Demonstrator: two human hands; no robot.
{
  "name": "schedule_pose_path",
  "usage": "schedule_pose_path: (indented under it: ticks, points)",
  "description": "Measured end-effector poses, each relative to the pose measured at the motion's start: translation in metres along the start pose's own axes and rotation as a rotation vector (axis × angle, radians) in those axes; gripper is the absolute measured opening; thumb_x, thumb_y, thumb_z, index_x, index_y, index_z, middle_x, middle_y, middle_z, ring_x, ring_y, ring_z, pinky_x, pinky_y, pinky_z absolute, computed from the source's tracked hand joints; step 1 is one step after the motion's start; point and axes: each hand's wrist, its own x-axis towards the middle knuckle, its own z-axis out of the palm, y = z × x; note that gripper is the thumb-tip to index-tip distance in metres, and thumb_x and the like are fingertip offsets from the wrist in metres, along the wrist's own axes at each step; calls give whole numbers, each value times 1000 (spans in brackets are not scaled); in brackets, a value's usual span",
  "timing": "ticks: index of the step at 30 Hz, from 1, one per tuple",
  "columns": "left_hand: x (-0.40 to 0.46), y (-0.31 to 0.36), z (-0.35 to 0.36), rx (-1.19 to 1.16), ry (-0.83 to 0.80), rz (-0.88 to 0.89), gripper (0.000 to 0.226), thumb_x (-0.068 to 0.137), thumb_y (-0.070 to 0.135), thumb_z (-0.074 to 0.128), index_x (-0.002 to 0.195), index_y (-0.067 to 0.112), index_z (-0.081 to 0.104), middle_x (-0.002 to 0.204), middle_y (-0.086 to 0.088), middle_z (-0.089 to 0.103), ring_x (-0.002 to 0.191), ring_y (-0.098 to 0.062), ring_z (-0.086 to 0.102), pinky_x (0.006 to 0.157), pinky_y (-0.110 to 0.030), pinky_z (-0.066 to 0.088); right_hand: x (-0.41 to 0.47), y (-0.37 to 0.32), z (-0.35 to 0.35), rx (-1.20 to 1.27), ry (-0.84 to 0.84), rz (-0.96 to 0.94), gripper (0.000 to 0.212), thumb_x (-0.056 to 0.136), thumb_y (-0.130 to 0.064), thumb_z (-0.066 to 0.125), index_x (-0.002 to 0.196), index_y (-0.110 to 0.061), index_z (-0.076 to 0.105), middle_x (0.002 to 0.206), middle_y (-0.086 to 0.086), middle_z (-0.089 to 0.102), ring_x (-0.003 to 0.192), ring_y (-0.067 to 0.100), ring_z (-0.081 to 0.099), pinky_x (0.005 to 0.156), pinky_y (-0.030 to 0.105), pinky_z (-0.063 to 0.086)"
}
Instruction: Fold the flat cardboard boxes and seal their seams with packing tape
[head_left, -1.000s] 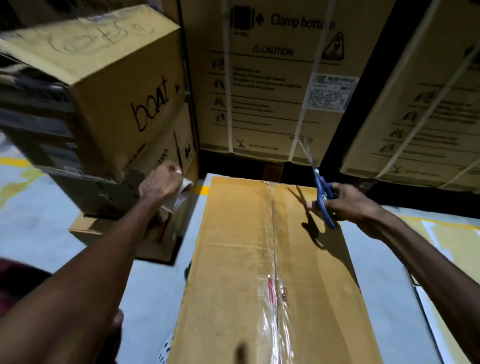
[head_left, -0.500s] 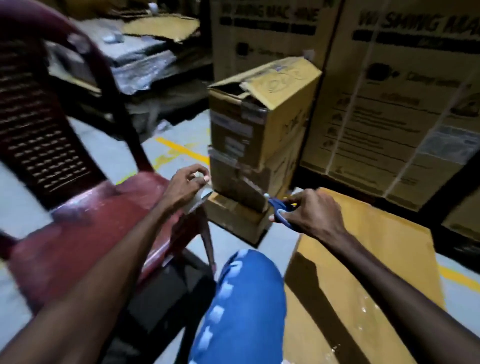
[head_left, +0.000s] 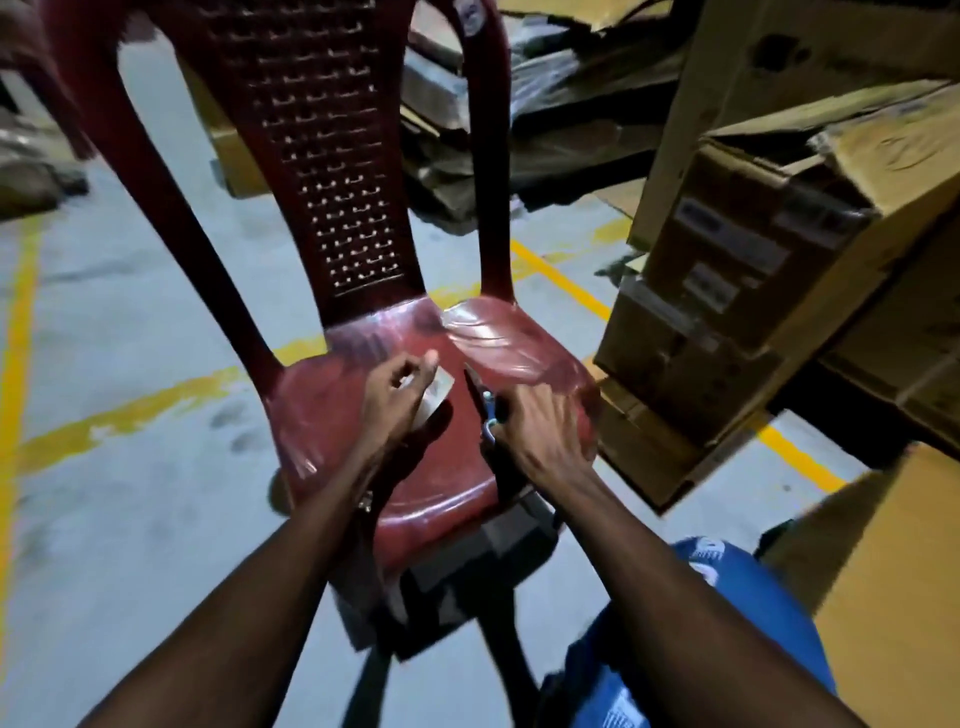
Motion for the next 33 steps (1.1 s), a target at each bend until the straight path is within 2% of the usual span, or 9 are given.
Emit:
schedule_pose_path:
  ticks: [4, 6, 9, 11, 15, 20, 23, 27, 33]
  points:
    - [4, 0, 16, 56, 41, -47, 33, 73, 52, 72, 64, 22, 63, 63, 11, 62, 63, -15, 59, 70, -42, 56, 5, -6, 9, -62, -78, -20, 17, 94, -18, 60, 97, -4, 70, 90, 19, 67, 92, 37, 69, 61, 33, 34]
    - [5, 2, 24, 173, 38, -29, 25, 68, 48, 68, 63, 24, 63, 62, 9, 64, 66, -21, 65, 73, -44, 58, 8, -6, 8, -91, -92, -27, 15, 96, -15, 61, 99, -2, 67, 95, 18, 69, 92, 35, 69, 62, 34, 37]
    - [-5, 13, 34, 347, 83, -22, 15, 66, 36, 65, 69, 22, 64, 60, 10, 64, 65, -10, 62, 79, -36, 52, 8, -4, 12, -116, -70, -44, 15, 95, -16, 65, 104, -3, 66, 100, 15, 70, 90, 31, 69, 64, 35, 48]
    - [-9, 14, 37, 422, 65, 28, 11, 68, 31, 65, 70, 20, 63, 59, 11, 62, 64, -7, 59, 83, -34, 48, 7, -3, 15, -118, -46, -42, 17, 95, -18, 66, 104, -4, 65, 100, 15, 69, 92, 33, 68, 63, 34, 43]
    - [-9, 6, 38, 508, -14, 97, 10, 66, 32, 65, 71, 23, 64, 68, 10, 66, 73, -13, 64, 77, -28, 49, 6, 0, 20, -100, -30, -36, 17, 92, -19, 69, 102, -5, 66, 98, 15, 69, 92, 33, 68, 65, 34, 46]
    - [-8, 0, 42, 513, -56, 205, 13, 63, 28, 63, 72, 21, 67, 78, 5, 67, 80, -20, 64, 75, -34, 51, 5, 4, 22, -68, -19, -40, 17, 90, -19, 72, 99, -5, 68, 93, 15, 70, 86, 31, 69, 74, 40, 59]
    - [-8, -2, 41, 464, -71, 192, 30, 63, 12, 68, 88, 27, 74, 96, 7, 73, 96, -20, 66, 91, -38, 51, 5, 6, 22, -59, -39, -47, 16, 90, -15, 71, 102, -4, 67, 95, 14, 69, 87, 30, 69, 77, 41, 59]
    - [-8, 2, 41, 542, -187, 123, 59, 71, 6, 69, 125, 31, 66, 124, 2, 68, 122, -21, 58, 116, -47, 28, 6, 9, 24, -41, -38, -39, 16, 90, -15, 72, 98, -2, 67, 95, 15, 69, 88, 31, 68, 78, 42, 58]
    - [-7, 2, 32, 622, -350, 93, 69, 86, 8, 57, 148, 32, 42, 151, 1, 49, 141, -15, 41, 121, -39, 3, 10, 14, 33, 30, -70, -23, 19, 87, -16, 75, 101, -4, 70, 93, 13, 71, 89, 30, 67, 79, 44, 58]
